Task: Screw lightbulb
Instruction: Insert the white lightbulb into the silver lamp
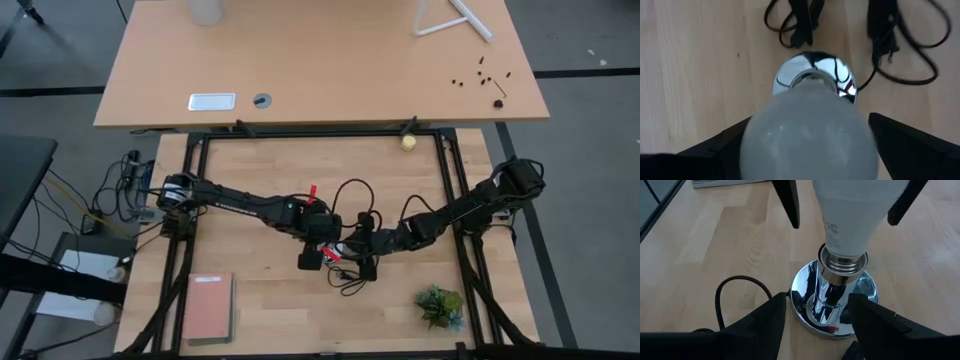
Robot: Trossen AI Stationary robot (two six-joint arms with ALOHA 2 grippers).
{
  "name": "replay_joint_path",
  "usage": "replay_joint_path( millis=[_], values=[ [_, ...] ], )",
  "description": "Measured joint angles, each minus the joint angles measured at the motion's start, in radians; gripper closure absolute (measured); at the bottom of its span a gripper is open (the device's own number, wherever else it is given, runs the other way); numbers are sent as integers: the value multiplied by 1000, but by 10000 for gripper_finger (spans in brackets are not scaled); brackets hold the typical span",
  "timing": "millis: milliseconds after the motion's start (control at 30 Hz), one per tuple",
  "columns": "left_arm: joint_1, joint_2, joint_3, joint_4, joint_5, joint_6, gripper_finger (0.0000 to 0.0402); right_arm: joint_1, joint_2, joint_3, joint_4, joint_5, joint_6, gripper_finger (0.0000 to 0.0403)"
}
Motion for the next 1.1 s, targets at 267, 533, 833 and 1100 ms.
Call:
replay_joint_path(
  millis=[267, 533, 833, 1100],
  values=[
    [0, 9, 1, 39, -3, 2, 49, 0, 0, 0, 2, 1, 0, 180],
    [0, 20, 2, 43, 16, 19, 52, 0, 0, 0, 5, 3, 0, 180],
    [0, 43, 2, 67, 13, 38, 83, 0, 0, 0, 6, 3, 0, 180],
    [0, 44, 2, 71, -7, 53, 119, 0, 0, 0, 8, 3, 0, 180]
  ],
)
